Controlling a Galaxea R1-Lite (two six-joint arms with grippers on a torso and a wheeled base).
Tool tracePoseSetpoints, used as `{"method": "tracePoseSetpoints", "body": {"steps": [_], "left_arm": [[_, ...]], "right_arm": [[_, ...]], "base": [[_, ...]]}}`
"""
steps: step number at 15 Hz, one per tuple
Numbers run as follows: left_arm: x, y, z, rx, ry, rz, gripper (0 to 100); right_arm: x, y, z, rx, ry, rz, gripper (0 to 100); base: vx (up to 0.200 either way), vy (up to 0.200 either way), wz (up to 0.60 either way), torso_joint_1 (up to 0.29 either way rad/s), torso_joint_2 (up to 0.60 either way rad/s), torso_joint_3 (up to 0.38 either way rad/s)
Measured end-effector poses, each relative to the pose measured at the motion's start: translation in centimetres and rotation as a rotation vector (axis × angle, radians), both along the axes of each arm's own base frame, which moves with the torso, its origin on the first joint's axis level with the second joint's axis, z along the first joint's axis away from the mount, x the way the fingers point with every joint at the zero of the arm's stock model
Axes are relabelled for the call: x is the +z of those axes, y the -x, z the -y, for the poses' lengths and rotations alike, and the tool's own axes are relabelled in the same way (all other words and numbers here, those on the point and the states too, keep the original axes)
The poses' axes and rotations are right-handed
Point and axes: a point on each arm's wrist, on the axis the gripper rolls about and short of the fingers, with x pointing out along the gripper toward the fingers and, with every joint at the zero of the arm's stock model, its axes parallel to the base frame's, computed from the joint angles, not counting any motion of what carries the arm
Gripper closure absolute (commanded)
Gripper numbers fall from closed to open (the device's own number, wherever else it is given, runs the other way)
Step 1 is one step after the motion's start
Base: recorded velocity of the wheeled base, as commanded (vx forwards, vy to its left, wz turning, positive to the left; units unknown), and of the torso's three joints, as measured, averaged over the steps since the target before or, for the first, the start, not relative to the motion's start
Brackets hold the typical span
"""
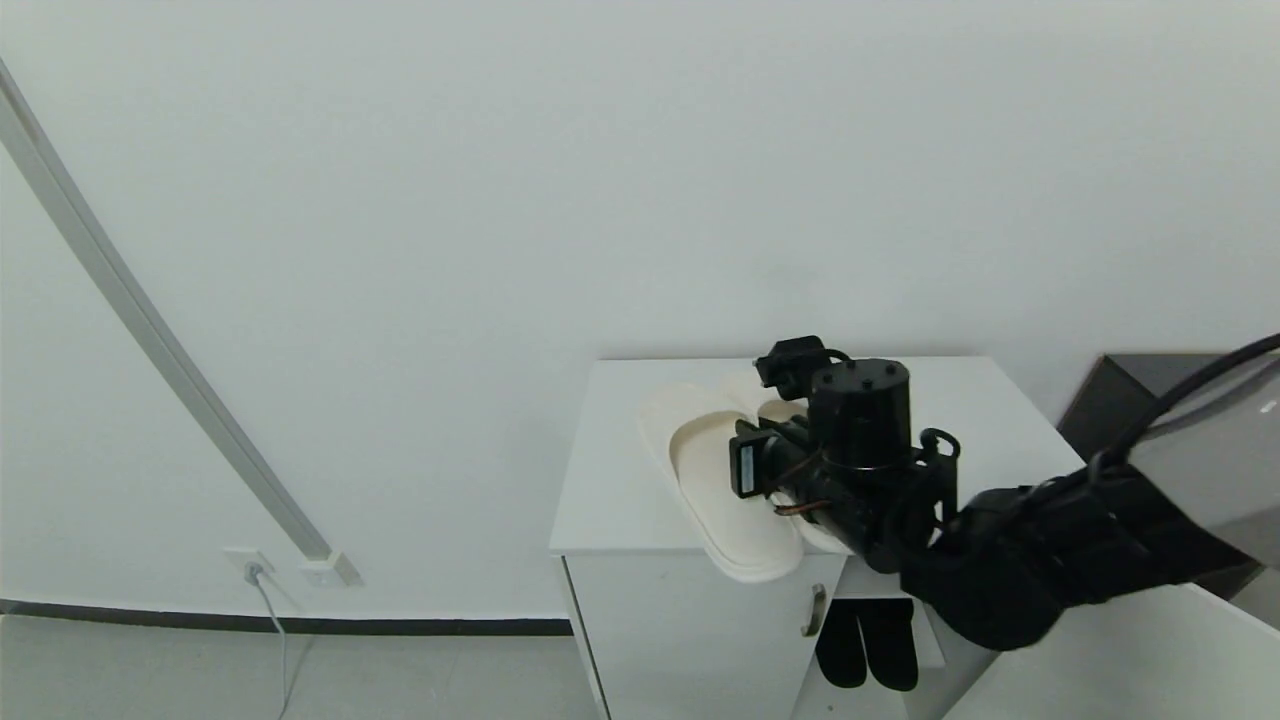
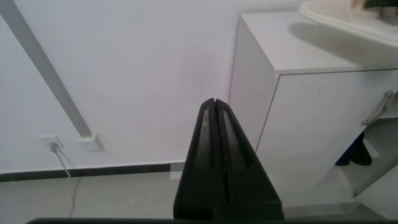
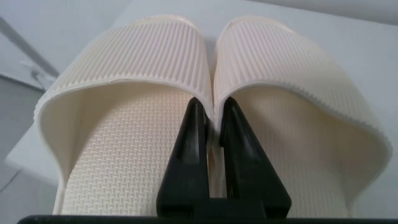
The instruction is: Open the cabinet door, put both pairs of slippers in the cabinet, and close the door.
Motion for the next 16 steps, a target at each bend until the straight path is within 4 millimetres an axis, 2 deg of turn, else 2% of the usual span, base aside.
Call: {"method": "tracePoseSetpoints", "body": {"steps": [4, 6, 13, 16], "left_arm": [[0.0, 0.0, 0.0, 0.0, 0.0, 0.0, 100], [0.0, 0.0, 0.0, 0.0, 0.0, 0.0, 100], [0.0, 0.0, 0.0, 0.0, 0.0, 0.0, 100], [0.0, 0.0, 0.0, -0.001, 0.0, 0.0, 100]], "right_arm": [[0.8, 5.5, 3.8, 0.041, 0.028, -0.035, 100], [1.5, 7.1, 4.7, 0.058, 0.022, -0.026, 100], [1.8, 8.1, 5.3, 0.067, 0.016, -0.021, 100], [1.8, 8.1, 5.2, 0.067, 0.014, -0.019, 100]], "base": [[0.0, 0.0, 0.0, 0.0, 0.0, 0.0], [0.0, 0.0, 0.0, 0.0, 0.0, 0.0], [0.0, 0.0, 0.0, 0.0, 0.0, 0.0], [-0.2, 0.0, 0.0, 0.007, 0.01, -0.002]]}}
